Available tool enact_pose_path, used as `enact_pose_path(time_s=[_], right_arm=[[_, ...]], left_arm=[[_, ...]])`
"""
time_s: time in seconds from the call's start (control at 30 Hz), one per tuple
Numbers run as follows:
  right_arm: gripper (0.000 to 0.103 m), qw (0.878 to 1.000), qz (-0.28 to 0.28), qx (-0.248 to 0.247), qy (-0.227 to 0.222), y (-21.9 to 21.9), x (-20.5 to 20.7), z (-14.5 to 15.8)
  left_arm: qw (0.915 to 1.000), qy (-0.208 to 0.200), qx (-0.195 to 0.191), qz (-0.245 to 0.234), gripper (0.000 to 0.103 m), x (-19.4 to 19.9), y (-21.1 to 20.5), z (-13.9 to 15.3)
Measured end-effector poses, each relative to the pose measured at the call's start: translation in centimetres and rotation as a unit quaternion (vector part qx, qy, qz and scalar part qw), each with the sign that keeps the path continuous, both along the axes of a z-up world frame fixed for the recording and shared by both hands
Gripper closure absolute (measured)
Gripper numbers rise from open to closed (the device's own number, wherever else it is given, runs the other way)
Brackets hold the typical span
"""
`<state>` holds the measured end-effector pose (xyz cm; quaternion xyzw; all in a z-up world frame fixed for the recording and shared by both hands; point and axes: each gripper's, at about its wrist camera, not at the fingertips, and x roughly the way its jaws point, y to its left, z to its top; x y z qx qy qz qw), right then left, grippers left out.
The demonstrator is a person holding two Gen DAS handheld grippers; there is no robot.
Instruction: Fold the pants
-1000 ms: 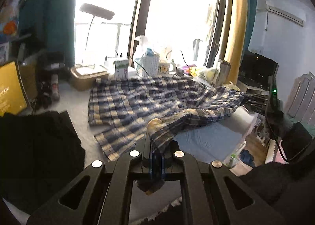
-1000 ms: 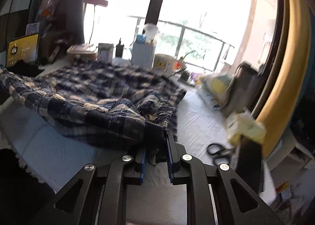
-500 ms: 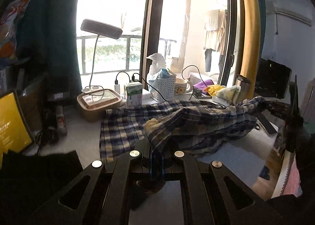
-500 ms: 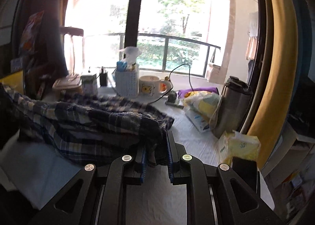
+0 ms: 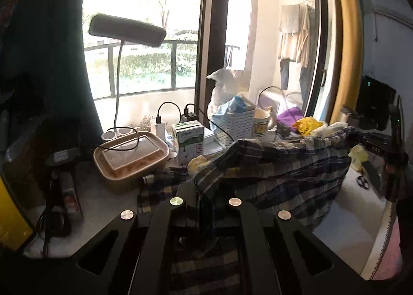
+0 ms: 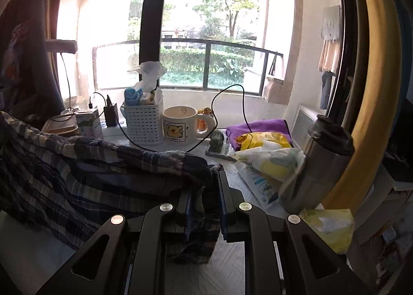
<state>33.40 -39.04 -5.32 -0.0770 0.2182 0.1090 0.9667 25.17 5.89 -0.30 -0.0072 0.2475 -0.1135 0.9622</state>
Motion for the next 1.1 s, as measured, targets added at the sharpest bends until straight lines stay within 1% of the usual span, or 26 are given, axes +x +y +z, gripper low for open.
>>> enact_pose_path(time_s=[0.1,0.17,0.3,0.4,0.53,0.57,0.6,0.67,0.73,0.77,0.8,0.87,0.93,0.97,1.0,1.03,1.07,1.1], right_arm=[[0.086,1.000,-0.003,0.001,0.010,0.2,2.6,-0.4],[0.086,1.000,-0.007,-0.012,0.016,0.6,4.5,-0.9],[0.086,0.999,-0.008,-0.004,0.043,1.0,8.3,-2.1],[0.086,0.998,-0.007,-0.002,0.058,1.3,10.3,-2.9],[0.086,0.997,-0.010,-0.014,0.076,2.2,13.3,-4.1],[0.086,0.997,-0.011,-0.017,0.079,2.4,13.8,-4.3],[0.086,0.996,-0.013,-0.019,0.081,2.5,14.4,-4.5],[0.086,0.996,-0.019,-0.028,0.087,2.8,15.7,-4.8],[0.086,0.995,-0.023,-0.032,0.091,2.9,16.6,-5.1],[0.086,0.995,-0.026,-0.035,0.094,3.0,17.2,-5.2],[0.086,0.994,-0.027,-0.037,0.096,3.0,17.5,-5.3],[0.086,0.994,-0.029,-0.042,0.100,3.3,18.4,-5.5],[0.086,0.993,-0.034,-0.052,0.102,3.5,19.0,-5.7],[0.084,0.992,-0.034,-0.056,0.104,3.6,19.2,-5.7],[0.075,0.992,-0.038,-0.060,0.103,3.7,19.2,-5.7],[0.069,0.992,-0.046,-0.068,0.096,3.8,19.1,-5.5],[0.051,0.992,-0.050,-0.072,0.088,3.9,18.9,-5.3],[0.031,0.992,-0.053,-0.073,0.083,3.9,18.7,-5.2]], left_arm=[[0.9998,0.016,0.011,-0.005,0.098,2.7,-0.1,-0.5],[0.9995,0.025,0.018,-0.009,0.098,4.4,-0.1,-1.0],[0.9982,0.053,0.028,-0.007,0.098,8.2,0.1,-2.9],[0.9966,0.077,0.029,-0.004,0.098,10.7,0.6,-4.4],[0.9944,0.098,0.039,-0.004,0.098,12.8,0.7,-5.7],[0.9941,0.100,0.041,-0.003,0.097,13.2,0.8,-5.9],[0.9938,0.103,0.042,-0.002,0.094,13.5,0.9,-6.1],[0.9930,0.109,0.047,0.001,0.094,14.2,1.0,-6.5],[0.9917,0.114,0.057,0.011,0.082,14.8,1.3,-6.8],[0.9916,0.112,0.062,0.021,0.066,14.9,1.5,-6.8],[0.9918,0.108,0.062,0.027,0.058,14.9,1.8,-6.8],[0.9921,0.106,0.058,0.033,0.054,14.9,2.4,-6.6],[0.9916,0.102,0.062,0.050,0.050,14.5,3.0,-6.3],[0.9917,0.098,0.062,0.056,0.047,14.1,3.3,-6.1],[0.9922,0.093,0.060,0.058,0.041,13.5,3.7,-5.8],[0.9926,0.088,0.058,0.059,0.038,13.0,4.2,-5.7],[0.9929,0.083,0.060,0.061,0.030,12.5,4.5,-5.5],[0.9922,0.079,0.065,0.072,0.027,12.0,5.1,-5.4]])
